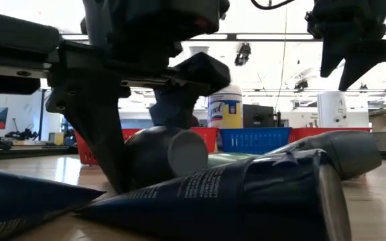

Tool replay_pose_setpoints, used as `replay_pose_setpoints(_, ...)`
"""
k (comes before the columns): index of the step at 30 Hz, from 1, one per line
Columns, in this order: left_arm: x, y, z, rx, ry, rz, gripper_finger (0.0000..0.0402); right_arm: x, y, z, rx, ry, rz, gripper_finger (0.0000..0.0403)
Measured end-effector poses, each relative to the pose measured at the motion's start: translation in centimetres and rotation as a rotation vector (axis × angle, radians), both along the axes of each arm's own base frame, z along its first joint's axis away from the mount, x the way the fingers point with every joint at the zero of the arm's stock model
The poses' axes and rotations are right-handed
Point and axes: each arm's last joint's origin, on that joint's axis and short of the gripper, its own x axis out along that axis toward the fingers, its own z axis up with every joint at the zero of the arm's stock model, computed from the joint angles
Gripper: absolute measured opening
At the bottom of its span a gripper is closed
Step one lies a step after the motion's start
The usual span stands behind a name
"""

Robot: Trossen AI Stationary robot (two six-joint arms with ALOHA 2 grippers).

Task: Pick & Place Travel size toiletries
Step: Put the gray deodorant into the left red bin

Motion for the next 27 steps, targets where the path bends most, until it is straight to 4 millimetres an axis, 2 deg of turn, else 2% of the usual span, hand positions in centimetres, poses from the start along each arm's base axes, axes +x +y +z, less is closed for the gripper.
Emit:
replay_pose_setpoints(2,-0.5,0.6,1.3,0.023,-0.008,0.141,0.0215,0.0,0.0,0.0,0.000,0.000,0.000,0.0364)
replay_pose_setpoints(4,-1.2,1.5,3.6,0.013,-0.025,0.341,0.0215,0.0,0.0,0.0,0.000,0.000,0.000,0.0364)
replay_pose_setpoints(7,-2.7,3.4,7.1,-0.064,-0.084,0.765,0.0215,0.0,0.0,0.0,-0.002,-0.001,-0.001,0.0364)
replay_pose_setpoints(11,-5.7,8.4,10.6,-0.196,-0.118,1.452,0.0215,0.0,-0.1,0.0,-0.025,-0.008,-0.009,0.0364)
replay_pose_setpoints(13,-7.0,10.8,11.6,-0.273,-0.186,1.662,0.0215,0.0,-0.1,0.0,-0.033,-0.011,-0.011,0.0364)
replay_pose_setpoints(15,-7.8,12.9,11.9,-0.377,-0.277,1.770,0.0215,0.1,-0.1,0.0,-0.047,-0.017,-0.016,0.0364)
replay_pose_setpoints(17,-8.3,14.9,11.6,-0.511,-0.314,1.826,0.0215,0.1,-0.1,0.0,-0.047,-0.017,-0.016,0.0364)
replay_pose_setpoints(20,-8.7,17.1,9.4,-0.639,-0.320,1.901,0.0215,0.1,-0.1,0.0,-0.047,-0.017,-0.016,0.0364)
replay_pose_setpoints(24,-9.7,18.3,5.6,-0.617,-0.215,2.011,0.0215,0.0,-0.1,0.0,-0.046,-0.016,-0.019,0.0364)
replay_pose_setpoints(27,-10.2,18.6,4.0,-0.593,-0.214,2.053,0.0215,0.0,-0.1,0.0,-0.043,-0.014,-0.018,0.0364)
